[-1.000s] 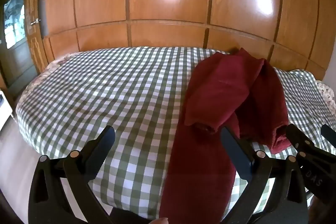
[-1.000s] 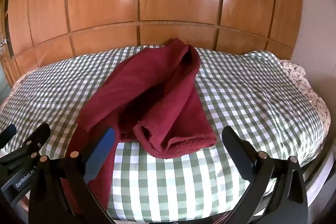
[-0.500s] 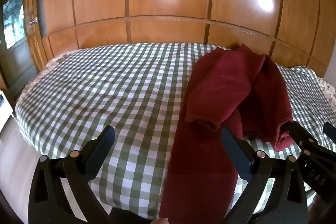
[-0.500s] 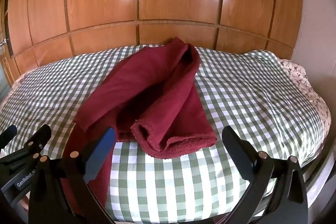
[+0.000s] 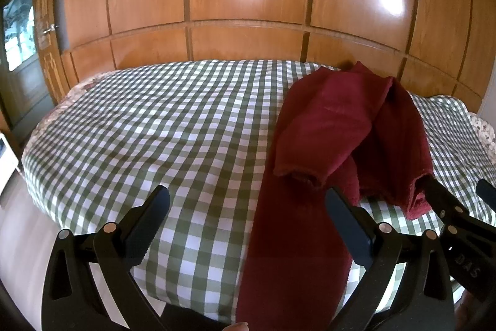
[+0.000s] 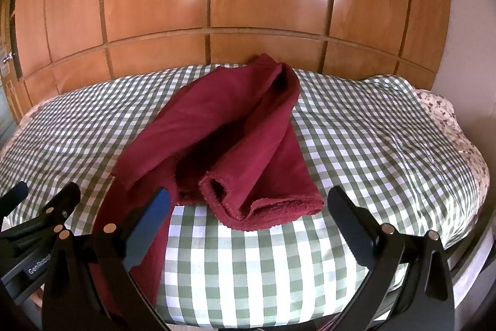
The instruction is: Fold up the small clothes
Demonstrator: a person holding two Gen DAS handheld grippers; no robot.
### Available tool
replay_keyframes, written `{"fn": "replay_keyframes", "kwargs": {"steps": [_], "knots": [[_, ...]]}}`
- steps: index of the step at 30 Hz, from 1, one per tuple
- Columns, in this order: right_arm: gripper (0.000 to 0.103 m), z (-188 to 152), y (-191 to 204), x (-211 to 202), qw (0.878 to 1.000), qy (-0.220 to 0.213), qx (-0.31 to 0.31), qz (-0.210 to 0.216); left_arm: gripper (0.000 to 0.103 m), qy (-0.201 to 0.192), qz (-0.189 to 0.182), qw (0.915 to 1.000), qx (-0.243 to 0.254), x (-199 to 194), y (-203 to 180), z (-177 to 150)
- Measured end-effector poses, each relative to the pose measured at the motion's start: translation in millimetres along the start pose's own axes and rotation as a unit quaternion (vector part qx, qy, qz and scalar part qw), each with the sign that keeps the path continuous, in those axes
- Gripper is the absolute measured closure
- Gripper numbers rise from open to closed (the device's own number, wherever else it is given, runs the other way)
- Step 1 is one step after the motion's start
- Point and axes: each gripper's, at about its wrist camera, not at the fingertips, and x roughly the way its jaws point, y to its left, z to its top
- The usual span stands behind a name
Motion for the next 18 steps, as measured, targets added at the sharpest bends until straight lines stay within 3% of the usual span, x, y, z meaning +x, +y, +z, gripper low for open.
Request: {"fn": "replay_keyframes", "kwargs": {"steps": [18], "knots": [[0.002, -26, -20, -38, 0.994, -0.028, 0.028, 0.103, 0.004, -0.008, 0.018, 0.9998, -0.002, -2, 5, 2]]}}
